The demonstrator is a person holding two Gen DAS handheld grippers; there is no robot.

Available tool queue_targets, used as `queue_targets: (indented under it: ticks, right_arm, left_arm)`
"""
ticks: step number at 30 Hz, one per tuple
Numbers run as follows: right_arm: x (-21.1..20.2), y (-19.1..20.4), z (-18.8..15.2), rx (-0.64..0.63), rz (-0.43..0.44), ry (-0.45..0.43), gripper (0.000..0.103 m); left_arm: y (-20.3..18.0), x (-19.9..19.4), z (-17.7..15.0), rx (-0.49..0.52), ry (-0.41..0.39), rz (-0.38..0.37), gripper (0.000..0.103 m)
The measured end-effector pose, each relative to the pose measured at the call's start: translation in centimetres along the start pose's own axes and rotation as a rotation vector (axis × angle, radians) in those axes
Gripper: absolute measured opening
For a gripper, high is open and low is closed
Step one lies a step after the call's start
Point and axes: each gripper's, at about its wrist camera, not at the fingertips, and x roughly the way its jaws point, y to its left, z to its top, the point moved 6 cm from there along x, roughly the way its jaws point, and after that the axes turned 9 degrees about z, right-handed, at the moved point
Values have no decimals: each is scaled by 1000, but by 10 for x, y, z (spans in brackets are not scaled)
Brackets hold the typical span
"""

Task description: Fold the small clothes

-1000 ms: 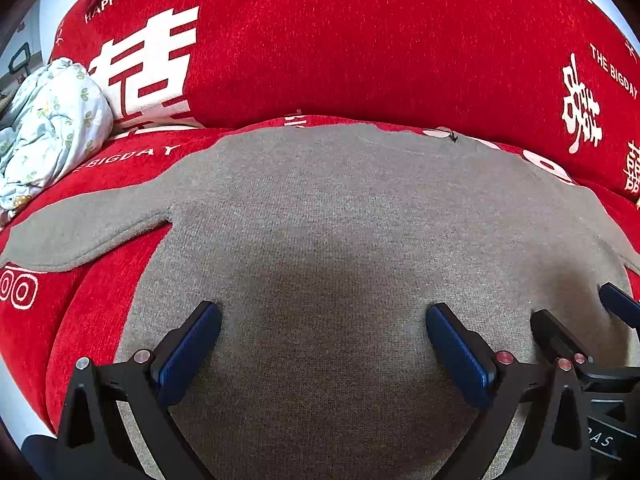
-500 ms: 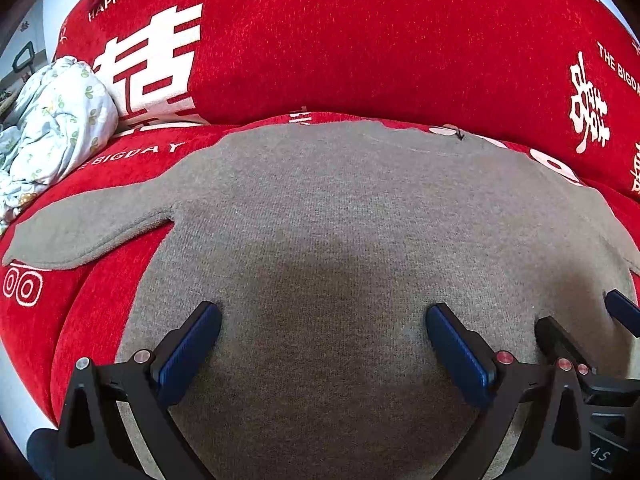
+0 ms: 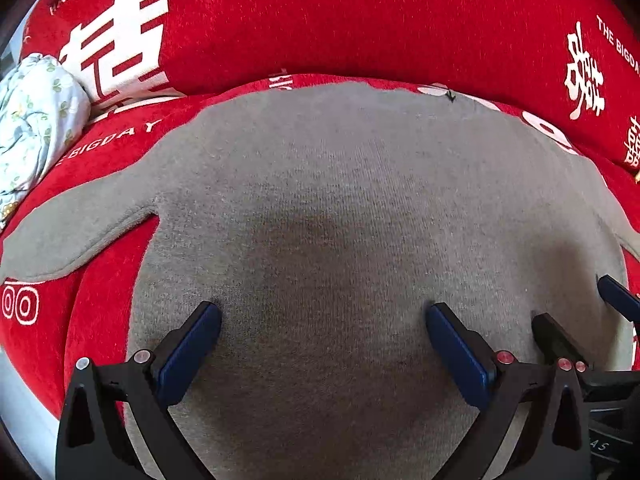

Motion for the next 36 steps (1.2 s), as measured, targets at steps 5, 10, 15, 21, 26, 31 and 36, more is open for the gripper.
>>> queue_targets:
  ticks: [5, 10, 15, 21, 26, 31, 36]
  right_arm:
    - [1, 3, 2, 11, -30, -40, 103]
    - [3, 2, 5, 17, -26, -57, 103]
    - [3, 1, 4, 16, -27, -72, 103]
    - [3, 2, 4, 21, -24, -77, 103]
    - [3, 2, 4, 15, -17, -53, 103]
    - [2, -2, 9, 0, 18, 13, 103]
    - [-12, -32, 23, 61, -6, -15, 103]
  left_arm:
    - [-1, -2, -3, -20, -67, 13, 103]
    - [-1, -2, 0, 2, -112, 4, 103]
    - [-1, -2, 2, -4, -110, 1, 103]
    - [0, -1, 2, -22, -78, 16, 103]
    - [0, -2, 1, -36, -44, 23, 103]
    - [-1, -6, -3, -42, -63, 31, 103]
    - [-6, -12, 6, -35, -4, 4, 103]
